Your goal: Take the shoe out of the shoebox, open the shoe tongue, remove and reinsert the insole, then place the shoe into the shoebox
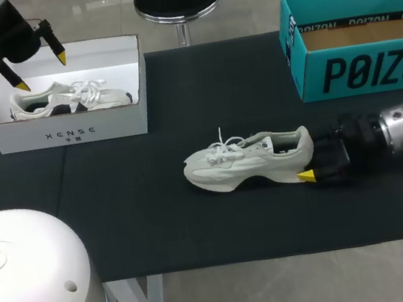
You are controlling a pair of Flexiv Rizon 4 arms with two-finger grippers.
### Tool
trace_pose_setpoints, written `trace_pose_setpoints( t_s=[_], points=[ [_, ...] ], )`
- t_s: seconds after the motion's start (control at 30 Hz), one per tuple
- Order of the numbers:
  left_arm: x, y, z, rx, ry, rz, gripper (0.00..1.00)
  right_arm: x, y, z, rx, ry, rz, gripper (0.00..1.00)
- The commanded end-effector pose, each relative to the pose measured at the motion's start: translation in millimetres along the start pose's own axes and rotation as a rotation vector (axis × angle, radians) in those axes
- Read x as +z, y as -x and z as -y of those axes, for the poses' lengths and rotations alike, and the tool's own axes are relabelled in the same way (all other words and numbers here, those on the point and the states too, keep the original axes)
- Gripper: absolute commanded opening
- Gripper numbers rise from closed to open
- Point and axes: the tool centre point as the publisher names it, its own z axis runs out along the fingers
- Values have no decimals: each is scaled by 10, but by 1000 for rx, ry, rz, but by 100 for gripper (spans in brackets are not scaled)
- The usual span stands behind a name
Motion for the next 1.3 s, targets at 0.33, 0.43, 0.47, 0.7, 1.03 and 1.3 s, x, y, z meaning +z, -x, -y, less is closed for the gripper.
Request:
trace_pose_setpoints(
  t_s=[0.33,0.43,0.47,0.7,1.03,1.3],
  points=[
    [-1,-5,6,1,3,-1,100,89,4,10,13,-19,-25,0],
    [-1,-5,6,1,3,-1,100,89,4,10,13,-19,-25,0],
    [-1,-5,6,1,3,-1,100,89,4,10,13,-19,-25,0],
    [-152,442,183,-68,10,-7,100,89,4,10,13,-19,-25,0],
    [-71,1178,1246,150,-79,-28,100,89,4,10,13,-19,-25,0],
    [196,1486,2193,392,-98,-64,100,89,4,10,13,-19,-25,0]
  ],
)
